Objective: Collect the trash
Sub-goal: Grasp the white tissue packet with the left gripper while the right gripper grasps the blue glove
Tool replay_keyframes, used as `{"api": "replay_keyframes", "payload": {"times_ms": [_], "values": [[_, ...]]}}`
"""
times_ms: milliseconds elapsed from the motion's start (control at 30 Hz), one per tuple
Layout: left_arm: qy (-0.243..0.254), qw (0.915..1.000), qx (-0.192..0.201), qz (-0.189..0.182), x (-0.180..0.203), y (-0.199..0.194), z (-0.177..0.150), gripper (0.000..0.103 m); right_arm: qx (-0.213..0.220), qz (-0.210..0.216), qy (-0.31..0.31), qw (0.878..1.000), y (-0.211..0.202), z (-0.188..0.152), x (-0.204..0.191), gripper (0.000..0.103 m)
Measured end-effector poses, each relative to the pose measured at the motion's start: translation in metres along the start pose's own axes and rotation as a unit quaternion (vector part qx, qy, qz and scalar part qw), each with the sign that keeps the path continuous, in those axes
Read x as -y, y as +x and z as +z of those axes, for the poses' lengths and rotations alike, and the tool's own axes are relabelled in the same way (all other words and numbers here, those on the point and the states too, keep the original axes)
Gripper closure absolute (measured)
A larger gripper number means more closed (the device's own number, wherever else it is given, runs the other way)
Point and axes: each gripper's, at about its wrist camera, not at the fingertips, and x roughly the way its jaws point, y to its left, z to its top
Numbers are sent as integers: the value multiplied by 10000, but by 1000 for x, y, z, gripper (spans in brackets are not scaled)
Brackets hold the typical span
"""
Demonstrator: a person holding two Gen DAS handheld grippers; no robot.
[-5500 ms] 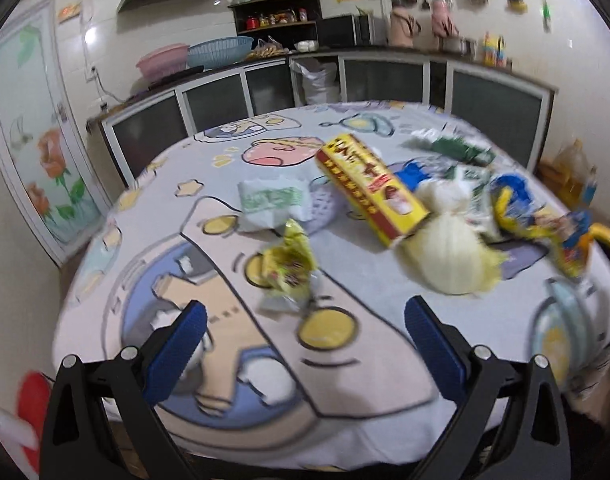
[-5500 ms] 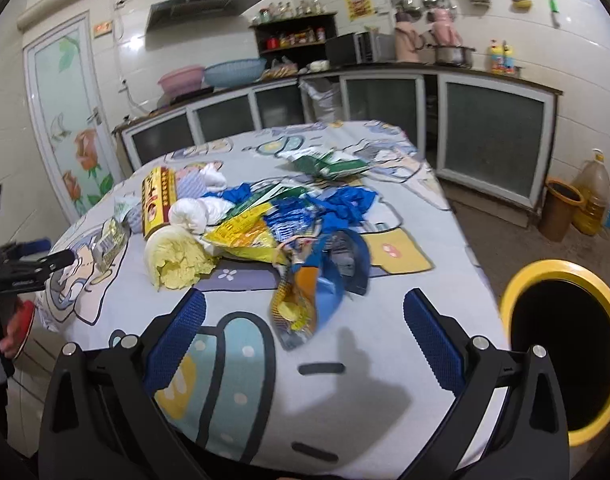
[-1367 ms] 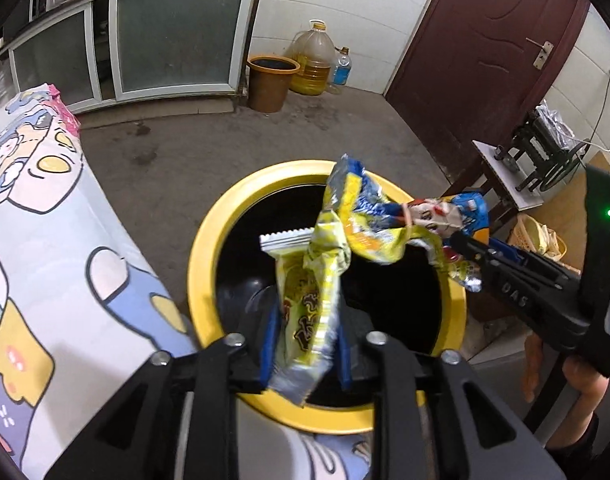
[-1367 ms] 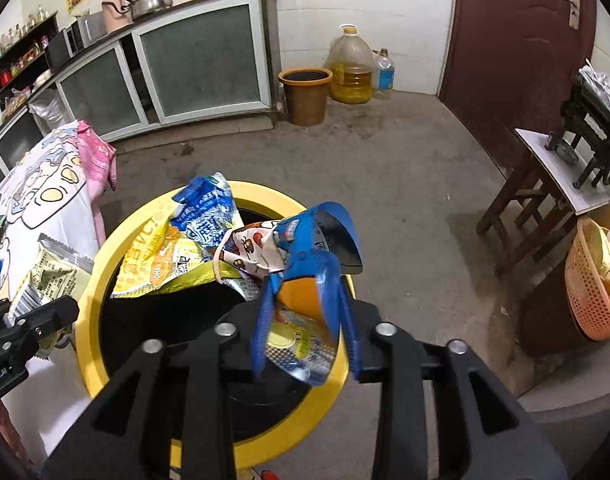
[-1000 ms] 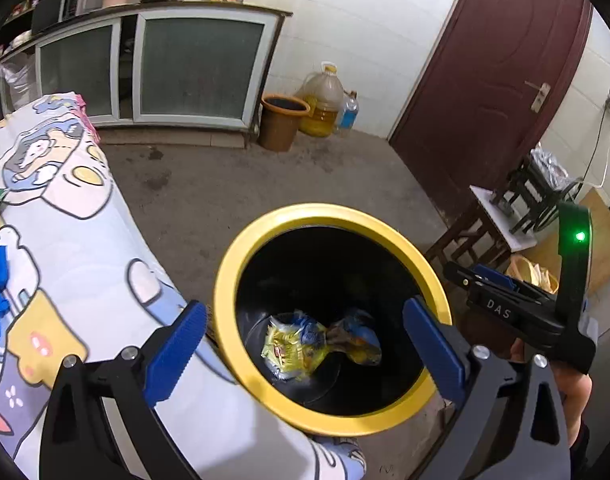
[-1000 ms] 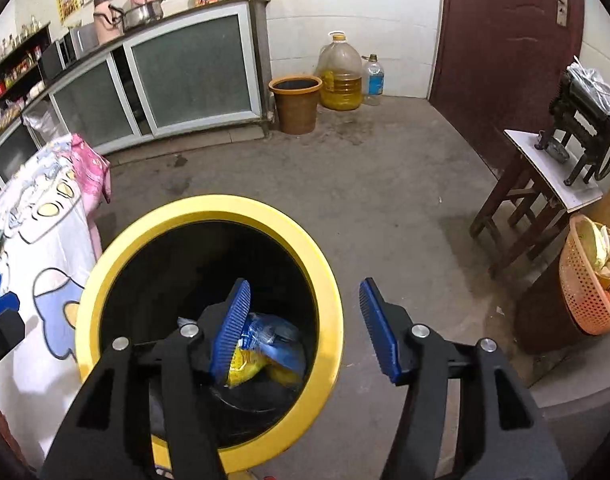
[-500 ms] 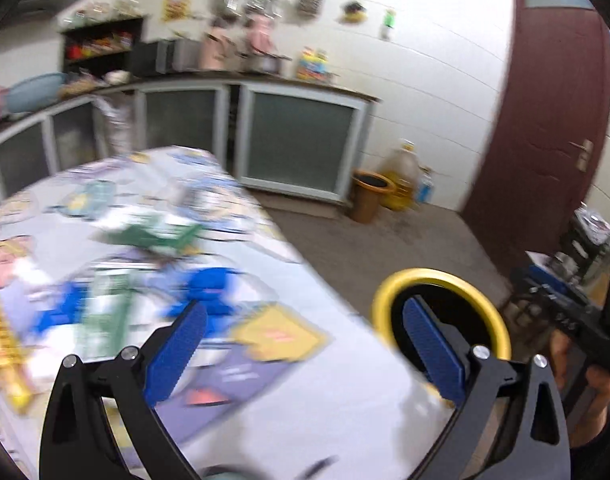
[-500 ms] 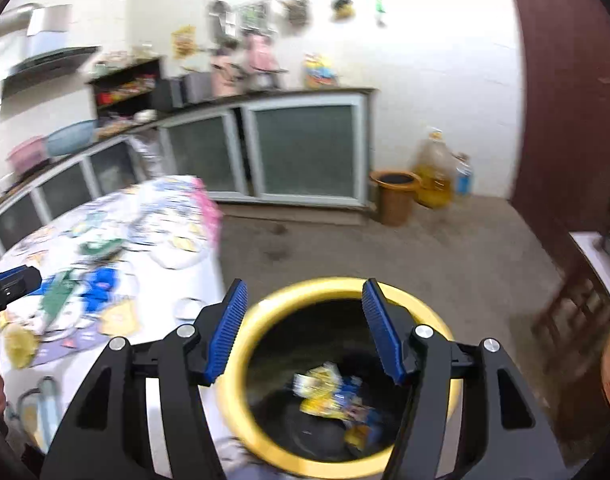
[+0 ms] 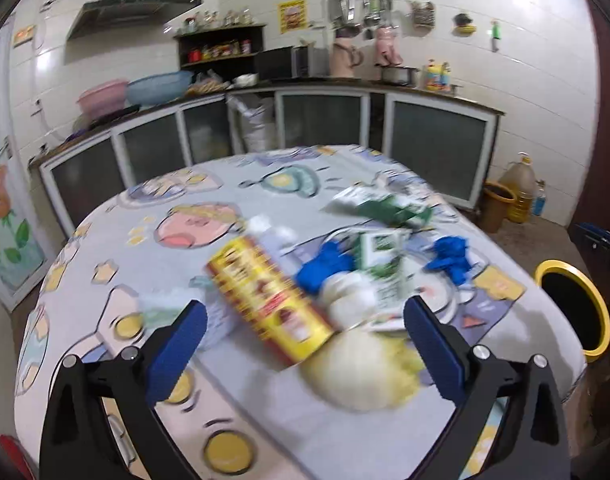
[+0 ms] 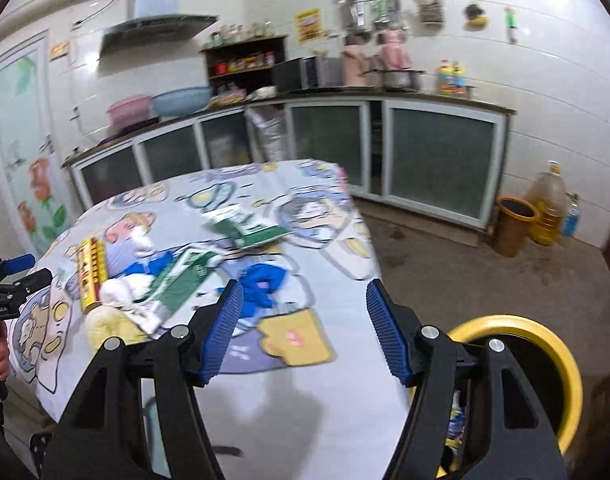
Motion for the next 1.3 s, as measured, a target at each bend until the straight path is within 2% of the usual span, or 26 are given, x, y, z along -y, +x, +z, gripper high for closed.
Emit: {"api": "replay_keyframes", "payload": {"times_ms": [233,367,667,867,1033,1167,1300], "values": [[-407,9986,-164,302,-43,11,-22,8,-524,-10,-358,9980,51,-4,-35,42],[-527,9972,-188,495,-67,18,-29,8,-628,-77,-582,9963,68,-8,-45,42],[-676,9943,-376,735,-115,48,-30,8,-933,-77,-511,9943,104,-11,-49,42],[-747,9930,-474,778,-126,67,-26,8,-998,-9,-557,9935,115,-11,-55,42],[-604,9955,-429,587,-118,73,-16,8,-1084,87,-532,9926,126,-11,-57,40],[-548,9949,-623,571,-112,88,-9,8,-1150,69,-481,9922,137,-10,-57,40],[-582,9946,-768,397,-110,103,-6,8,-1257,79,-361,9914,150,-8,-54,40]]}}
